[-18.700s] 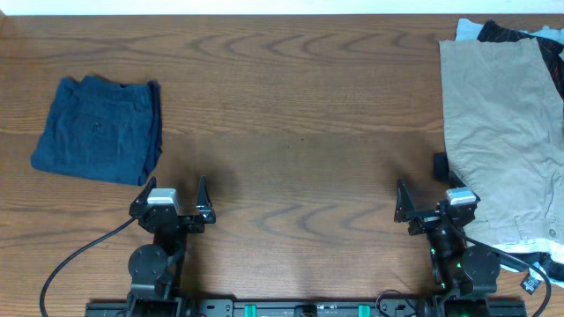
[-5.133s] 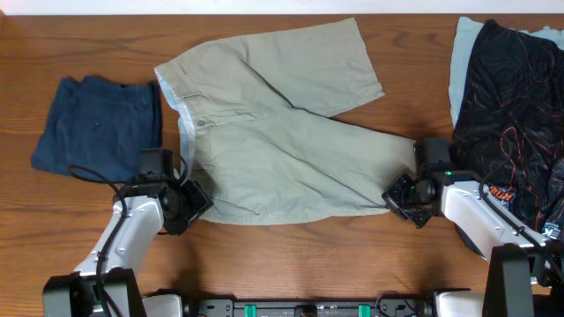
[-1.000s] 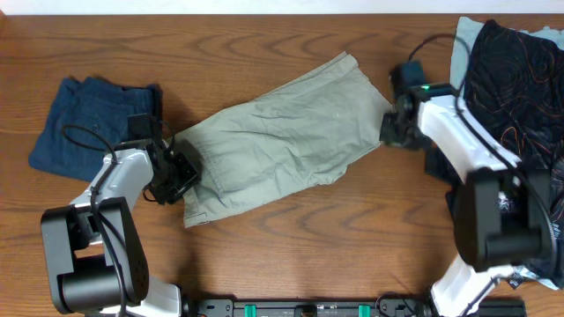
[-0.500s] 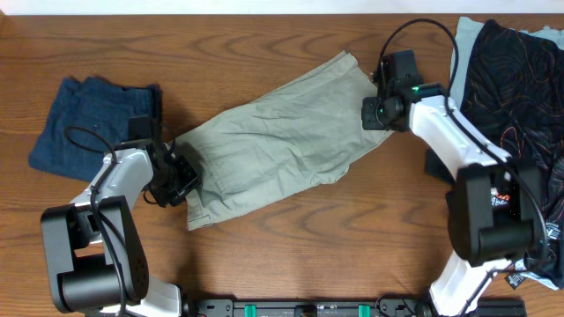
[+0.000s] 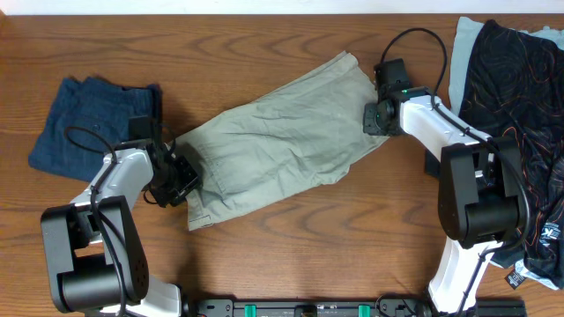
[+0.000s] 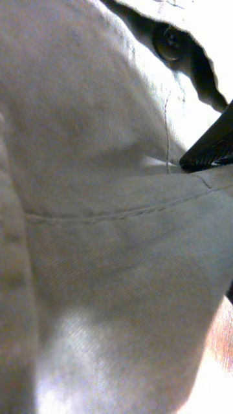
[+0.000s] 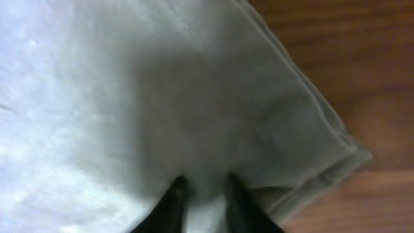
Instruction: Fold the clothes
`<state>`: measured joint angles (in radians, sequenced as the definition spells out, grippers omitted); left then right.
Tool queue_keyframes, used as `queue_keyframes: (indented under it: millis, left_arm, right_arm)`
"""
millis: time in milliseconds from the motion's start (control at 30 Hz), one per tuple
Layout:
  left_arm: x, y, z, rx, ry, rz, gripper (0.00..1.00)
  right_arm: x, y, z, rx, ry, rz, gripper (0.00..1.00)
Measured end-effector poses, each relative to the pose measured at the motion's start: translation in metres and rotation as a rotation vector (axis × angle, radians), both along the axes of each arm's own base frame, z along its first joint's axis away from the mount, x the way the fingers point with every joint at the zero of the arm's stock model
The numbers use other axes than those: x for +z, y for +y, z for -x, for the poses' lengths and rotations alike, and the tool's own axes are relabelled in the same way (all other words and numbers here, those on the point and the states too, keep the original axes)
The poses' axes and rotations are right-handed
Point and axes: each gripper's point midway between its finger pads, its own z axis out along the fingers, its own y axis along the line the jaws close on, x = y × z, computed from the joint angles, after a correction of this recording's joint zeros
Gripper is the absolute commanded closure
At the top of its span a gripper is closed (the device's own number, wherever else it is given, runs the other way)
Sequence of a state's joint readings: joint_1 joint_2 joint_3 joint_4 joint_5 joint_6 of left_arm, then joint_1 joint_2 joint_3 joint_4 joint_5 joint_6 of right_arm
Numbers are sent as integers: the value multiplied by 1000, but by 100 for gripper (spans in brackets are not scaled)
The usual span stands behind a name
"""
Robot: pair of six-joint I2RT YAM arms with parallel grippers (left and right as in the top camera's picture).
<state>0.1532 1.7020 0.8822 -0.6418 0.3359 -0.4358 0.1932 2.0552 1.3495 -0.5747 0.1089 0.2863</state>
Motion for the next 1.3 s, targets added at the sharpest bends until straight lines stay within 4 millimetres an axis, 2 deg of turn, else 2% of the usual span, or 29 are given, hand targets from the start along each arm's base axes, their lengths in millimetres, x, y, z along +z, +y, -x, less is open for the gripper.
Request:
queue_keyframes:
  millis: [267,367,467,567,667,733,833,1000,1100,1133,1167,1233,1300]
  left_arm:
    - [0,-4,7,-6,27,22,63]
    - [0,-6,11,-26,39,32,63]
    - [0,-8,14,-47,45,37,63]
    - [0,-8,14,-54,45,39,62]
    - [0,-9,14,-58,42,45,37]
    - [2,-12,12,-63,32,59,27]
    - [5,-14,9,-66,20,66,22]
    - [5,-15,8,-67,11,72,22]
    - [5,-15,8,-71,12,70,30]
    - [5,-17,7,-83,8,59,33]
    - [4,-19,5,-92,-2,57,38]
    - [4,-28,-2,-133,-43,50,59]
    - [3,-40,-3,-179,-61,49,85]
  right_arm:
    - [-2,-10,14,-36,78,51,99]
    - [-2,-25,37,-93,164,116,99]
    - [-2,-47,70,-183,284,196,99]
    - [-3,-63,87,-243,346,232,98]
    - [-3,-72,91,-283,361,245,90]
    - [-2,-74,92,-292,360,256,87]
    - [-1,-76,92,-296,356,263,85]
    - [9,-71,86,-285,318,229,84]
    - [30,-59,74,-244,246,146,83]
    - [46,-45,67,-191,196,63,83]
    - [50,-35,65,-154,188,21,84]
    - [53,-16,65,-79,190,-57,85]
    - [52,5,68,2,209,-122,87]
